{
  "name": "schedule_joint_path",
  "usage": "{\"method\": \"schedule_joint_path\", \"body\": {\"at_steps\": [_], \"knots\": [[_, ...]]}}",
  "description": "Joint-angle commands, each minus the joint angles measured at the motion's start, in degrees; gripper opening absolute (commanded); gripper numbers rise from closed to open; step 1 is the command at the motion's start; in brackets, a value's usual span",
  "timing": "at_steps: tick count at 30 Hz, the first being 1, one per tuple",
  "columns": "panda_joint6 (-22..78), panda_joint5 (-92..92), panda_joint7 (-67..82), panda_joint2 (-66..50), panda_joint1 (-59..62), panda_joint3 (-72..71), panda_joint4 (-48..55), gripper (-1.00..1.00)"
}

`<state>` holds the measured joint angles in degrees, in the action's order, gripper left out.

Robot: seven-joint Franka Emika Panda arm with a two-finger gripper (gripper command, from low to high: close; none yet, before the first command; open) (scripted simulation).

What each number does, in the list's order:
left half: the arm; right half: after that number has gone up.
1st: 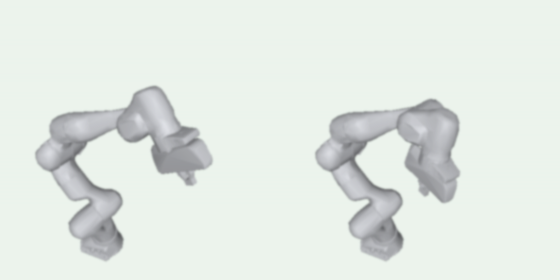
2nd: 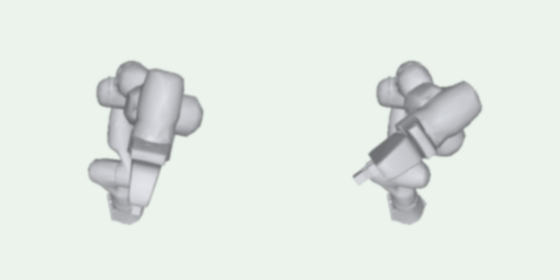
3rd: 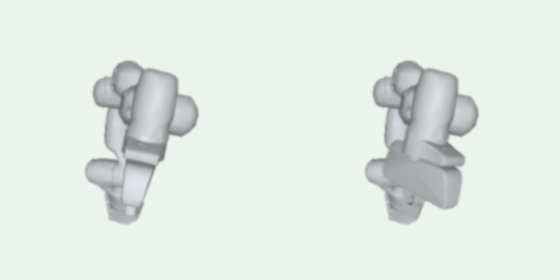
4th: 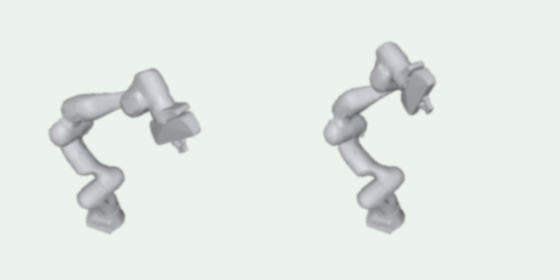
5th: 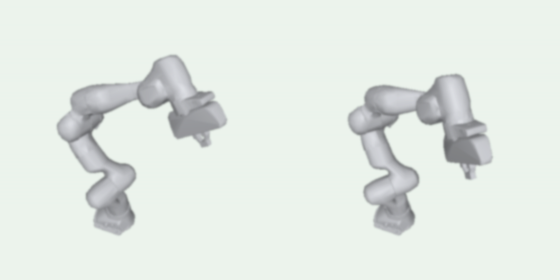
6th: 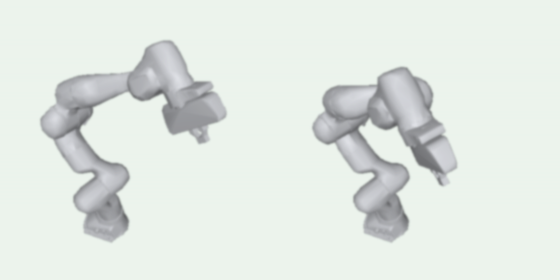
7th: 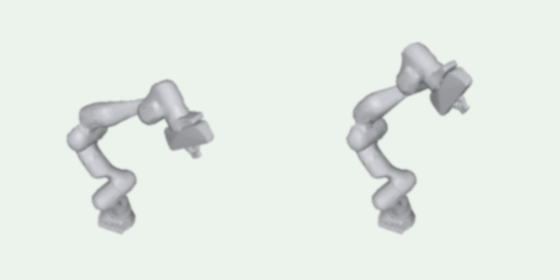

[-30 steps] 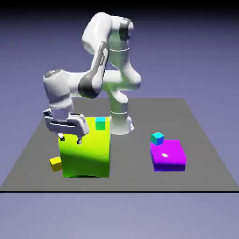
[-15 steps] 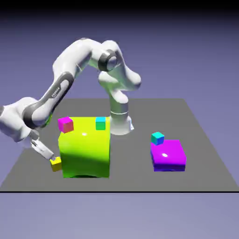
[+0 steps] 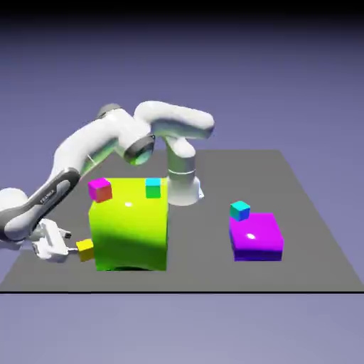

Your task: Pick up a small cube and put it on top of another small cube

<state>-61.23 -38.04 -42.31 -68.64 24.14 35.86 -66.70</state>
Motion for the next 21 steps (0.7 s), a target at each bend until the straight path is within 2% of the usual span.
{"method": "schedule_joint_path", "body": {"at_steps": [1, 5, 6, 14, 21], "knots": [[-1.31, -0.07, 0.54, 0.35, -0.87, 0.03, -2.08, 0.0], [-6.33, -0.35, 2.61, 1.68, -4.21, 0.14, -10.07, 0.0], [-6.33, -0.35, 2.61, 1.68, -4.21, 0.14, -10.07, -1.0], [2.33, 0.1, -1.23, -0.55, 2.06, 0.13, 4.05, -1.0], [6.6, 12.58, 6.55, 13.02, -5.24, 1.37, -1.0, -1.0]]}}
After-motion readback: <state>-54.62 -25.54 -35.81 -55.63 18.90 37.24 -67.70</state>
